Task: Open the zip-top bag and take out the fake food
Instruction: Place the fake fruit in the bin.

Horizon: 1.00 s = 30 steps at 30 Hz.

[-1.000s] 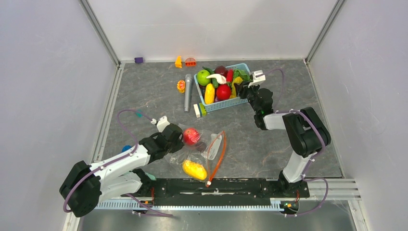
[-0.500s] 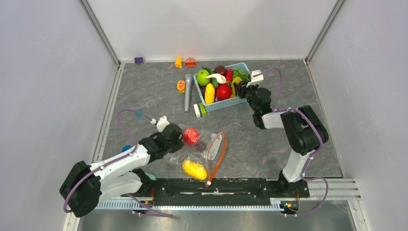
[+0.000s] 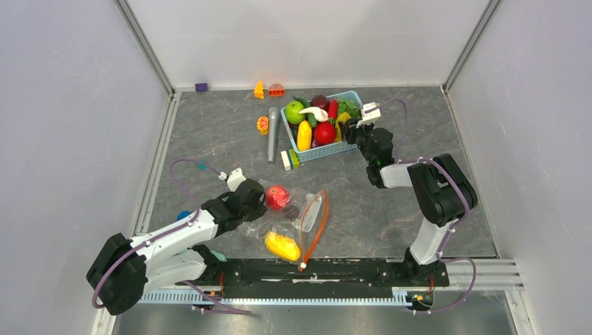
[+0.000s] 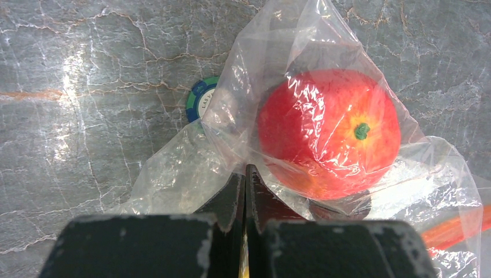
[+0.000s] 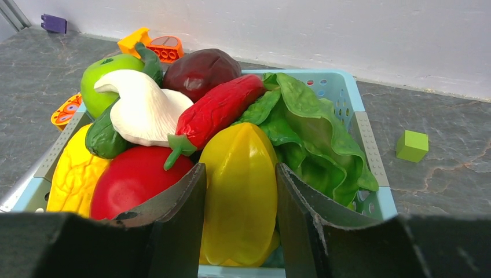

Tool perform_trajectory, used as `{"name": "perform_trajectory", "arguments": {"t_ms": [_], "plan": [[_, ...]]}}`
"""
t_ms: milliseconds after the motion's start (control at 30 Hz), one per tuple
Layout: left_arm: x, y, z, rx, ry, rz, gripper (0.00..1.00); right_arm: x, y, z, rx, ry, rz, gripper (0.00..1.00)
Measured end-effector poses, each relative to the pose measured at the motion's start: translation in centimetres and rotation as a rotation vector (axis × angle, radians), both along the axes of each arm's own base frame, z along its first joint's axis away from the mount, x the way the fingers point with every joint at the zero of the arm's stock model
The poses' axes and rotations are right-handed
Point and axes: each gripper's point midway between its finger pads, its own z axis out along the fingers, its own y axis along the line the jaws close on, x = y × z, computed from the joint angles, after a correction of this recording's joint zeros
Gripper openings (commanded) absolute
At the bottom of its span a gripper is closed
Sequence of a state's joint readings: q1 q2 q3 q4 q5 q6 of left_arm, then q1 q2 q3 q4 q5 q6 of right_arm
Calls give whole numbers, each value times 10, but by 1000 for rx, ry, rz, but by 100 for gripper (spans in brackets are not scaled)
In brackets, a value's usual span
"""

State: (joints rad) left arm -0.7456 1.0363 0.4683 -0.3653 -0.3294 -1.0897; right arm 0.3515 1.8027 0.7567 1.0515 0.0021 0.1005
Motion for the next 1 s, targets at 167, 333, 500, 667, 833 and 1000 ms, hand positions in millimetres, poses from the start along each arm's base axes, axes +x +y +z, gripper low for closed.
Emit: {"name": "perform_trajectory", "arguments": {"t_ms": [167,333,500,667,833,1000], "plan": [[0,0,0,-2,1,-2,2,-2,-1,0,-5,7,0,37],[-1,-1,0,-6,6,-6,2,-3,-1,0,-11,15,1,45],[-2,-2,0,-10,9,-10,2,-4,-1,0,-19,18,5,55],[-2,-2,0,-11,9,-10,2,-6,0,-4,-29,39,16,69],[-2,-2,0,-10,9,-10,2,-8,1,-9,-42,60,25,87],[-2,-2,0,-10,9,-10,2,-8,2,-2,-40,55,29,93]]}}
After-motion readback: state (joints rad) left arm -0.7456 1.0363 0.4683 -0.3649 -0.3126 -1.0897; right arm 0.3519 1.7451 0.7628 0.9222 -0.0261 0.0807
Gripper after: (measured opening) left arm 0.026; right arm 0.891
